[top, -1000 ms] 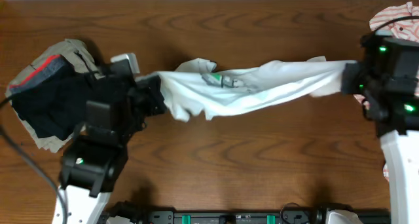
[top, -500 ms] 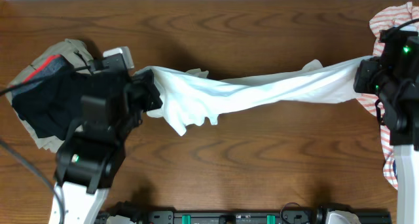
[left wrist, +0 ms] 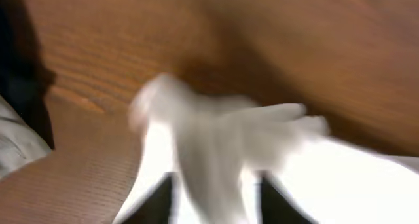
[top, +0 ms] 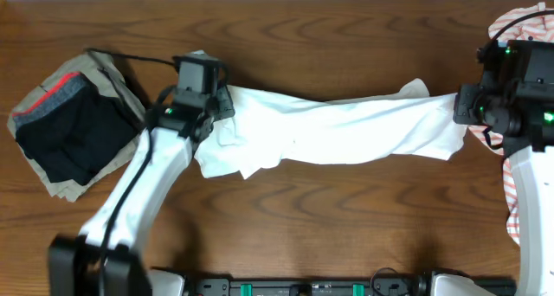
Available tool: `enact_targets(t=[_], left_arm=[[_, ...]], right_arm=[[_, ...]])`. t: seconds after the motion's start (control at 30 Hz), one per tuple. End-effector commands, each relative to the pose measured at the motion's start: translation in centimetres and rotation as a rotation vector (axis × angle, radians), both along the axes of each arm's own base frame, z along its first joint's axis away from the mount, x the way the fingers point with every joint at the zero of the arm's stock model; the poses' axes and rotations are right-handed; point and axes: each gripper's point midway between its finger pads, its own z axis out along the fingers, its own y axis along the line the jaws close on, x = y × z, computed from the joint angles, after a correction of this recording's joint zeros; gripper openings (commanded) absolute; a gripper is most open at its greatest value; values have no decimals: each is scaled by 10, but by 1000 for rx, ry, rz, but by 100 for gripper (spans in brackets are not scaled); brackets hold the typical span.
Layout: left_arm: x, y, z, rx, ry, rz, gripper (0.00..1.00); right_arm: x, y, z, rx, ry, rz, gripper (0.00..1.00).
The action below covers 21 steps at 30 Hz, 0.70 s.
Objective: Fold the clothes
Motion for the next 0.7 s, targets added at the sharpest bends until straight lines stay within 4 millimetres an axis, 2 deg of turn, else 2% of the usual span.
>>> enact_targets(t=[0.0, 0.07, 0.17, 0.33, 0.47, 0.6, 0.67], left_arm=[[3, 7, -18, 35, 50, 14, 78], [-4, 5, -27, 27, 95, 1, 86], [-12, 6, -30, 28, 127, -2, 88], [-23, -11, -36, -59, 183, -59, 88], [-19, -15, -43, -71, 186, -65, 88], [-13, -29, -55, -134, 197, -101, 80], [-12, -30, -64, -146, 217, -79, 79]], right_arm=[[2, 0, -1, 9, 5, -4, 1], [2, 1, -2, 9, 9, -2, 1], [3, 1, -2, 9, 9, -2, 1], [3, 1, -2, 9, 8, -2, 1], [3, 1, -2, 9, 7, -2, 1], [3, 1, -2, 9, 7, -2, 1], [3, 1, -2, 12, 7, 0, 1]])
